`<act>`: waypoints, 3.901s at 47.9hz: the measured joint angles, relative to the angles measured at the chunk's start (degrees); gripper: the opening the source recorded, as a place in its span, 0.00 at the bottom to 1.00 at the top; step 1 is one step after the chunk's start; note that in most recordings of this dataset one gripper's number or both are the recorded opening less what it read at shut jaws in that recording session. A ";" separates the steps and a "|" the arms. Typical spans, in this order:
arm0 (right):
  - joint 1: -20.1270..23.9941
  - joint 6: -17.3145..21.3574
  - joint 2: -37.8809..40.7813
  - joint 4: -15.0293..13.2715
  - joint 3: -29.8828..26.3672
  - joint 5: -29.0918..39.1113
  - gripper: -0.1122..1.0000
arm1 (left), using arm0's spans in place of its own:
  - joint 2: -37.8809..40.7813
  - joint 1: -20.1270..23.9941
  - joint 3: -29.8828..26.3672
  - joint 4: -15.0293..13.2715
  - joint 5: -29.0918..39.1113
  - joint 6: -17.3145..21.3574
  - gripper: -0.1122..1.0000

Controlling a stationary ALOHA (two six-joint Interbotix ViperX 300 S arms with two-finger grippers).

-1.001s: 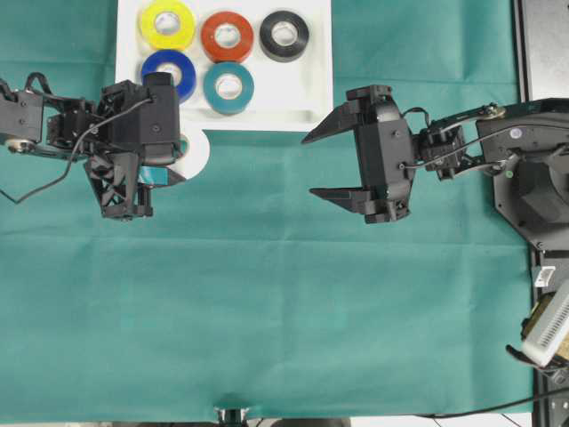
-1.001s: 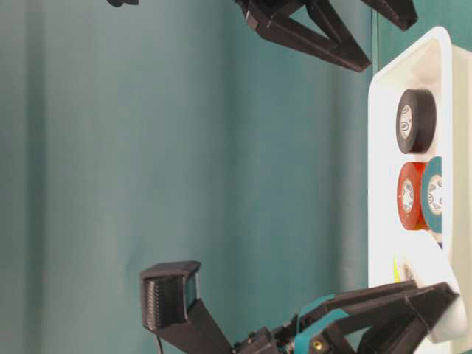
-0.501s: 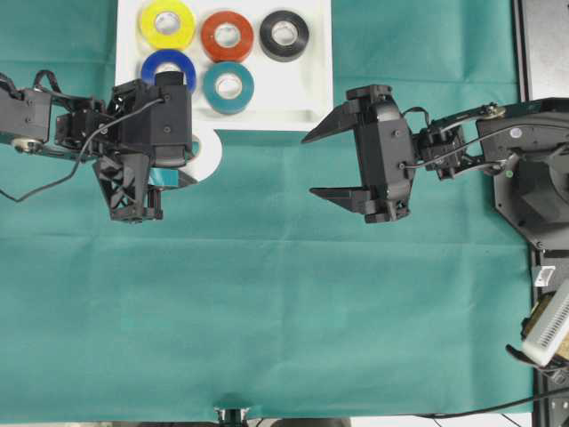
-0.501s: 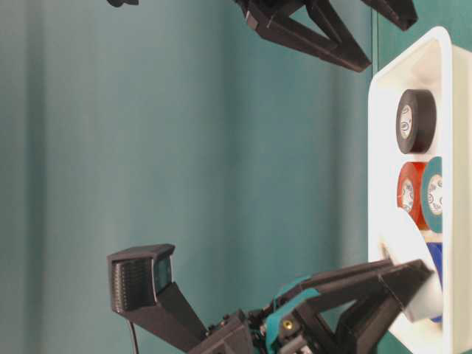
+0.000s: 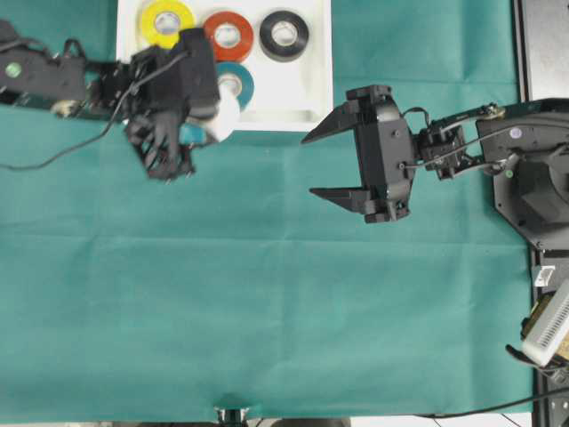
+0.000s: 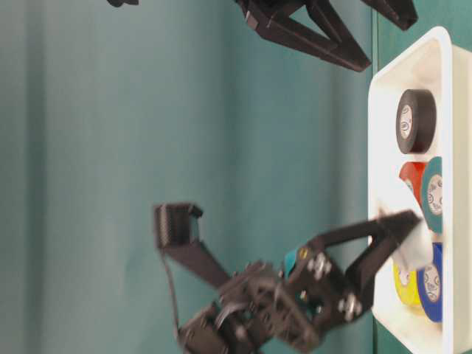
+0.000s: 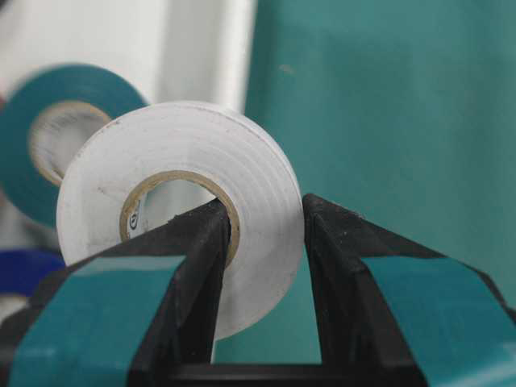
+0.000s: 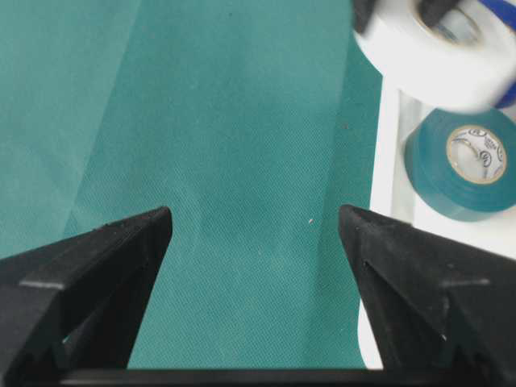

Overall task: Put the tape alternately from left to right into the white case.
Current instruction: 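Carry the white tape into the tray below the black tape, then release the white tape and pull the left gripper back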

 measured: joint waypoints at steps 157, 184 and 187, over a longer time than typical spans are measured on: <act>0.09 0.00 -0.09 -0.09 0.97 0.00 0.86 | -2.99 -7.03 3.25 0.09 -3.87 3.60 0.96; 0.09 0.00 -0.09 -0.09 2.11 -2.37 0.86 | -3.69 -7.29 5.01 0.09 -3.87 3.43 0.96; 0.09 -0.09 -0.44 -0.09 2.20 -2.37 0.86 | -3.69 -7.38 5.01 0.00 -3.96 3.52 0.96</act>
